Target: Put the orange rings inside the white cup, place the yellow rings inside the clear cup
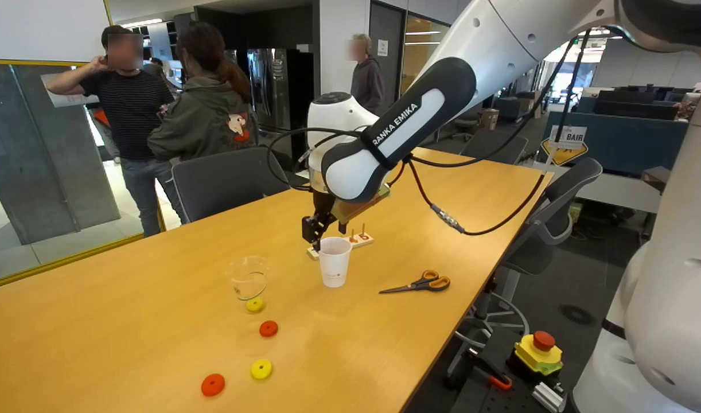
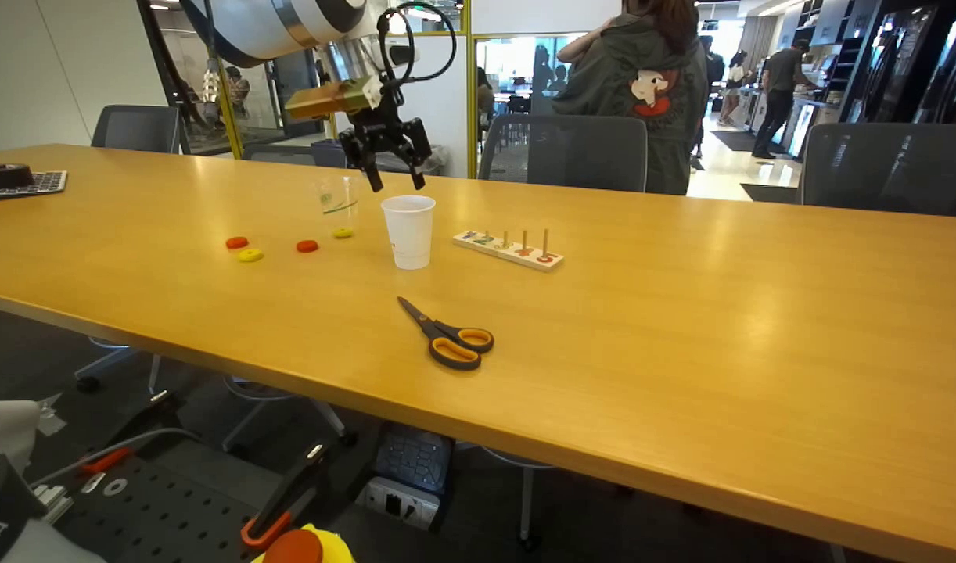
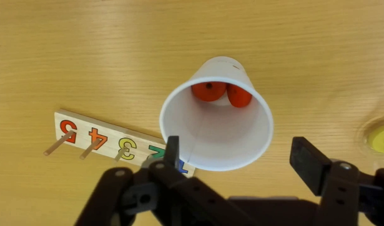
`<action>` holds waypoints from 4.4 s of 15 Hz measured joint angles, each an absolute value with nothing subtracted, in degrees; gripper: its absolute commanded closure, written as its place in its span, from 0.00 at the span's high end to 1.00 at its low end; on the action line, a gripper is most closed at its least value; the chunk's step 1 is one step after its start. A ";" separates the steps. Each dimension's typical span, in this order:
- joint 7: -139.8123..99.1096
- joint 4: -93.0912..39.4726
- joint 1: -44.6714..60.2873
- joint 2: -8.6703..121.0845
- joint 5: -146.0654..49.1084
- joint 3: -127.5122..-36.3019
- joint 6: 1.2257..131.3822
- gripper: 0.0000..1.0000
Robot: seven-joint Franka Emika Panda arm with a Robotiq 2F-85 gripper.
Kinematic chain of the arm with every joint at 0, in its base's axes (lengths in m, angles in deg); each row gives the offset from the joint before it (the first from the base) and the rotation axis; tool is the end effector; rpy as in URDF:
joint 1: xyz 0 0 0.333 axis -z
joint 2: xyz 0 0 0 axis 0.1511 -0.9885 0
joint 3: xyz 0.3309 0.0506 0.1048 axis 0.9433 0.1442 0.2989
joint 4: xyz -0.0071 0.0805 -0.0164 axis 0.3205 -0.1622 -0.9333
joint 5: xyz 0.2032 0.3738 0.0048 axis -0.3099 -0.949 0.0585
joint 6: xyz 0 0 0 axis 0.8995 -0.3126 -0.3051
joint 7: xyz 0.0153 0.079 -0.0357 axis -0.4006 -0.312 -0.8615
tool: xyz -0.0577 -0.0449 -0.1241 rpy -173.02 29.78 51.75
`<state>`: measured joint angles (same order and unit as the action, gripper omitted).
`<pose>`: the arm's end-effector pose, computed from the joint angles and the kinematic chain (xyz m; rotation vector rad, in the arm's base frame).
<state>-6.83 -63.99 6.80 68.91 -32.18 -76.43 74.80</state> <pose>0.5760 0.0291 0.3246 2.9399 -0.0069 0.3052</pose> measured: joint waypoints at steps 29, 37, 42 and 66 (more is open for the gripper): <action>-0.55 -59.69 -2.88 55.63 -39.81 -68.80 74.83 1.00; -0.59 -57.00 -3.26 52.63 -42.74 -69.68 75.71 1.00; -0.60 -56.96 -3.33 51.72 -43.71 -69.88 76.93 1.00; -0.64 -56.09 -5.22 51.03 -43.36 -73.09 75.92 0.20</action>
